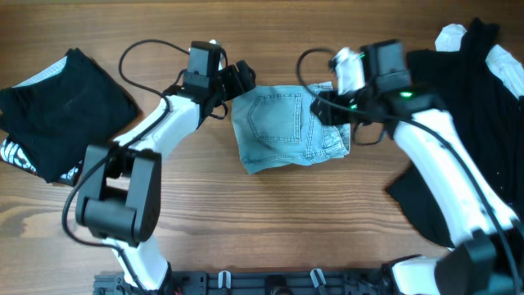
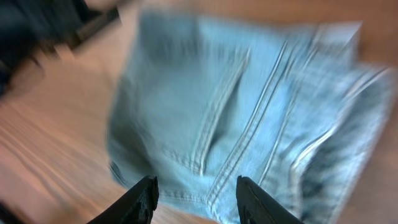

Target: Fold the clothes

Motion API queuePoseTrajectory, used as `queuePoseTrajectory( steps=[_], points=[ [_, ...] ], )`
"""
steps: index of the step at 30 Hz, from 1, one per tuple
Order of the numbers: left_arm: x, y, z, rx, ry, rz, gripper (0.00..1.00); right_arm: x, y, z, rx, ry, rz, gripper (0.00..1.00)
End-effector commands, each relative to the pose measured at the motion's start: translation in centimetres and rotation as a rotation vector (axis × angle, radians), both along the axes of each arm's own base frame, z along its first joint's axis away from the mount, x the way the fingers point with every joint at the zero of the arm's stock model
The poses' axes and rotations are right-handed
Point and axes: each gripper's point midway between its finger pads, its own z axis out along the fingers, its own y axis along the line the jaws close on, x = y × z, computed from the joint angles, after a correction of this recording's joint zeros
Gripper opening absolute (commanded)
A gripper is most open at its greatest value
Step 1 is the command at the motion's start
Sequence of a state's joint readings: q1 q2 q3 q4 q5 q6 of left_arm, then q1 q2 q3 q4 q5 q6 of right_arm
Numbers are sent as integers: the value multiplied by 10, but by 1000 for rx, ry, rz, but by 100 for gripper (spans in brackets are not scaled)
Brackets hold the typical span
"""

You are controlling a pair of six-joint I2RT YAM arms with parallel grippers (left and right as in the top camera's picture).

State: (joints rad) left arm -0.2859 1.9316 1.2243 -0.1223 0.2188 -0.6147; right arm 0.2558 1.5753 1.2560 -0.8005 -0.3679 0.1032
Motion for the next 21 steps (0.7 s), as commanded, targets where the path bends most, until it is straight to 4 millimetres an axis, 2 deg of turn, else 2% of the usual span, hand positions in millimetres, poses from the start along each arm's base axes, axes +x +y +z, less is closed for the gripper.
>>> queuePoseTrajectory(
  steps=[1, 6, 9, 11, 14, 19, 20, 21],
  points=[
    [-2, -12, -21, -42, 44, -56, 100, -20, -1, -62, -38, 176, 13, 45],
    [-6, -11, -45, -29, 94, -54, 100, -20, -38, -129, -251, 298, -133, 45],
    [-9, -15, -48, -43, 107, -72, 100, -17, -55, -153, -335, 335, -226, 45],
    [-12, -23, -47, -61, 113, -95, 99, -14, -57, -162, -348, 337, -246, 45],
    [-18, -34, -47, -65, 115, -123, 96, -6, -55, -163, -338, 305, -242, 45],
    [-24, -53, -45, -51, 89, -187, 75, -6, -55, -163, -338, 306, -242, 45],
    [-26, -57, -45, -35, 75, -219, 62, -6, -55, -163, -338, 306, -242, 45],
    [-28, -60, -45, -18, 60, -250, 42, -6, -55, -163, -338, 307, -242, 45]
  ],
)
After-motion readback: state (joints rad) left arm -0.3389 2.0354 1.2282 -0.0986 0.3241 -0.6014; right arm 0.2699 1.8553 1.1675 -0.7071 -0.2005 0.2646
